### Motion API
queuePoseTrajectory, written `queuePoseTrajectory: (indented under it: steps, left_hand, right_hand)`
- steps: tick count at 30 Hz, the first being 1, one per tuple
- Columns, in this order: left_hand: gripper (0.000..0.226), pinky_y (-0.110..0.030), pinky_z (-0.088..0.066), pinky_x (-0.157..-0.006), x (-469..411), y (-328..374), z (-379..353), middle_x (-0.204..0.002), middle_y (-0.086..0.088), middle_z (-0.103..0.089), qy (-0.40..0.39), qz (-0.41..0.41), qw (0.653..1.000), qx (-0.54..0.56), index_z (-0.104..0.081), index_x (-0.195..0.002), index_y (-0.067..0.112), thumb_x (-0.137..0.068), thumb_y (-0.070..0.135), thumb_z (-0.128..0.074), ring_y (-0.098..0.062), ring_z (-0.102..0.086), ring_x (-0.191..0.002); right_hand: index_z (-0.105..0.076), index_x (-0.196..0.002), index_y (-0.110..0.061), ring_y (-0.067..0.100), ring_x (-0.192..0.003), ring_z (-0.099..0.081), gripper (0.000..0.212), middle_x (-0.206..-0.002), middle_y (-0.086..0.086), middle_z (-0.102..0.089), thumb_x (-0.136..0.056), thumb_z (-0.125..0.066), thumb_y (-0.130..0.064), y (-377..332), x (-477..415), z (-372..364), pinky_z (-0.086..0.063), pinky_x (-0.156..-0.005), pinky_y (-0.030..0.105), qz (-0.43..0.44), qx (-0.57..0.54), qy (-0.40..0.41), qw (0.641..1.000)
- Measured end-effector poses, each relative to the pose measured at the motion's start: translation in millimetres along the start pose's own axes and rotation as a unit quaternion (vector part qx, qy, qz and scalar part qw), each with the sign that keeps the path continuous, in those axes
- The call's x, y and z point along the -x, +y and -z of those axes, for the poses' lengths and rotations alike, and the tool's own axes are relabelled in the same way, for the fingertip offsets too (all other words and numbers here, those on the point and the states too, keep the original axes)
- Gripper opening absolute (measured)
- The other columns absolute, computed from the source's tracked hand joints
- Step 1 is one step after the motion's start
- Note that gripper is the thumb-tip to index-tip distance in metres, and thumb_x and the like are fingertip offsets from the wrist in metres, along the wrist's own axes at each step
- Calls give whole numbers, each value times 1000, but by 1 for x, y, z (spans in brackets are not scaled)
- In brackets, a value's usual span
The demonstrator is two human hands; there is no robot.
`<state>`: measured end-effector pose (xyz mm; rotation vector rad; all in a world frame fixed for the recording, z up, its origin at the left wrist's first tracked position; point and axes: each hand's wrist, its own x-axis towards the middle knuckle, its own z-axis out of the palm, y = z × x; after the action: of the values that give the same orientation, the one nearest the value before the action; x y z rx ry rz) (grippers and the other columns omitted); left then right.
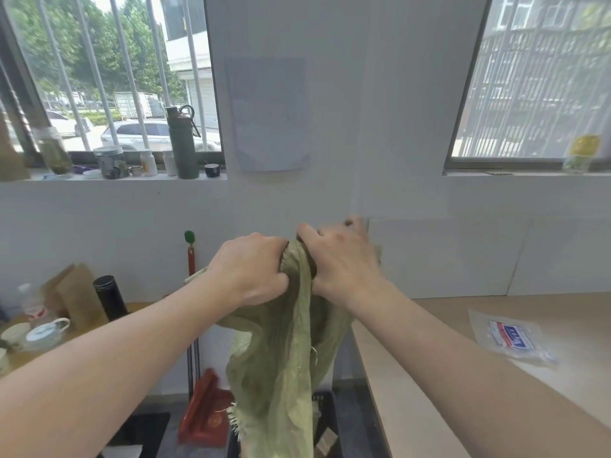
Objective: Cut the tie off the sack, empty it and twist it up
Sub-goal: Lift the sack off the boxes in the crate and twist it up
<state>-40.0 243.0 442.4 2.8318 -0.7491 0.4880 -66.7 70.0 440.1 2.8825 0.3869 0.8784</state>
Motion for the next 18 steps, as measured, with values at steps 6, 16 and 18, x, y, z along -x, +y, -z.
queuePoseTrajectory:
  steps: [6, 16, 18]
  left_hand:
    - [12, -45, -60, -75, -17, -5, 11, -78, -10, -76, -96, 104, 954, 263, -73, -77, 8, -75, 12, -62, -30, -71, -77]
    - [9, -18, -48, -55, -1, -7, 17, -64, 13, -69, -156, 12, 955, 251, -62, -69, 26, -70, 34, -65, -7, -64, -61]
    - [16, -21, -52, -65, 4, -7, 18, -76, 17, -72, -136, -14, 965, 222, -62, -81, 36, -70, 46, -68, -3, -66, -72]
  right_hand:
    - [-62, -114, -19, 31, -88, -62, 60, -99, 7, -62, -58, -81, -11, 3, 3, -1, -33, -93, 43, 16, 68, 85, 994]
    - [-61, -70, -19, 30, -63, -64, 18, -66, 3, -65, -70, -71, -5, -2, -7, 2, -31, -60, 34, 31, 56, 39, 997]
    - [-63, -74, -22, 31, -63, -64, 15, -71, 1, -68, -77, -67, -9, -3, -10, 1, -25, -56, 30, 14, 57, 6, 998]
